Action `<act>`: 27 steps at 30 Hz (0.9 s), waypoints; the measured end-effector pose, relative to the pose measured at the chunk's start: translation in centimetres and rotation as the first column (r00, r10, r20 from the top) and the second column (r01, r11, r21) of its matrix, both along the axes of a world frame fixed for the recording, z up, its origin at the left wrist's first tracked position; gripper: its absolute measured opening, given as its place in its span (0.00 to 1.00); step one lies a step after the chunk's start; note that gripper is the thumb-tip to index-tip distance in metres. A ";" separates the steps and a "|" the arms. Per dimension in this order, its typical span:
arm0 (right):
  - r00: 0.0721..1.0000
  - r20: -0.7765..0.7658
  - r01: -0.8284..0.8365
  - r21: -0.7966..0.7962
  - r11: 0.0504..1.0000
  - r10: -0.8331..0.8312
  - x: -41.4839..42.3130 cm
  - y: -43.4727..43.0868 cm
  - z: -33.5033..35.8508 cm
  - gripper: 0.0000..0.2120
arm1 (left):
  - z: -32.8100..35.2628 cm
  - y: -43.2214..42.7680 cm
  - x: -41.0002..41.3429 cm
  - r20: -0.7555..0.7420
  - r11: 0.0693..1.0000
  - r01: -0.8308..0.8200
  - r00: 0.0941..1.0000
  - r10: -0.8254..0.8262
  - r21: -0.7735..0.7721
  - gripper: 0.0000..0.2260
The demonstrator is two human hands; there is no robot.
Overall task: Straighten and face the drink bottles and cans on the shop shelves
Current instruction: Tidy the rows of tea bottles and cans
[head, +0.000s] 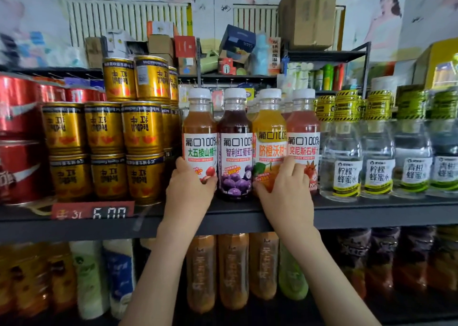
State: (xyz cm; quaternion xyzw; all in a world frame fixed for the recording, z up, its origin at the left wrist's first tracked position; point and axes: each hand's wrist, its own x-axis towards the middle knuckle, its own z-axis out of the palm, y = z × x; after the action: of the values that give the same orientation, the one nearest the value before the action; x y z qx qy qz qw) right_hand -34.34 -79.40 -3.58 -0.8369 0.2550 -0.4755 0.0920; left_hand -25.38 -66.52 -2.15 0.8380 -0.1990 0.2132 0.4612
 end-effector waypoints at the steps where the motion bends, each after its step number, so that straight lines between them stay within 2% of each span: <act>1: 1.000 0.014 -0.023 0.014 1.000 0.023 0.0 -0.2 0.0 0.34 | -0.1 -0.3 -0.5 0.028 1.000 -0.014 1.000 0.014 -0.011 0.33; 3: 0.996 0.057 -0.070 0.006 0.998 0.070 -0.1 -0.5 -0.2 0.32 | -0.2 -0.9 -2.0 0.151 0.998 -0.068 0.986 0.069 -0.017 0.40; 6: 0.975 0.215 -0.043 -0.100 0.994 0.064 -0.9 -1.2 -0.8 0.27 | -0.5 -2.5 -4.4 0.410 0.995 -0.100 0.907 0.096 -0.011 0.42; 8: 0.946 0.324 0.017 -0.148 0.989 0.032 -2.2 -2.3 -1.1 0.25 | -0.9 -4.0 -5.3 0.560 0.998 -0.045 0.829 0.015 0.041 0.41; 10: 0.932 0.361 0.093 -0.166 0.982 -0.027 -3.7 -4.0 -1.4 0.28 | -1.4 -5.6 -5.7 0.645 0.988 -0.016 0.759 -0.090 0.155 0.43; 12: 0.944 0.324 0.114 -0.126 0.985 -0.068 -5.3 -5.8 -1.5 0.32 | -1.7 -6.9 -5.8 0.670 0.971 0.000 0.723 -0.166 0.240 0.46; 15: 0.985 0.171 0.009 0.004 1.000 -0.010 -7.0 -7.4 -1.4 0.40 | -1.8 -8.4 -5.8 0.676 0.960 0.013 0.708 -0.206 0.278 0.48; 17: 0.995 0.102 -0.017 0.027 0.999 0.014 -7.5 -8.0 -1.3 0.42 | -1.9 -9.4 -6.0 0.679 0.957 0.016 0.701 -0.218 0.290 0.47; 27: 0.990 0.139 0.004 -0.071 0.997 0.006 -7.0 -8.9 -1.3 0.42 | -2.0 -13.0 -7.9 0.686 0.961 0.038 0.693 -0.224 0.275 0.40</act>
State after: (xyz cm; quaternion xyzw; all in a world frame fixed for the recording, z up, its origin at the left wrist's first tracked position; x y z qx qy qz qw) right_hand -41.32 -88.31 -4.90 -0.8045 0.2305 -0.5415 0.0801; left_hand -33.24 -79.48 -4.11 0.7234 -0.4450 0.4603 0.2585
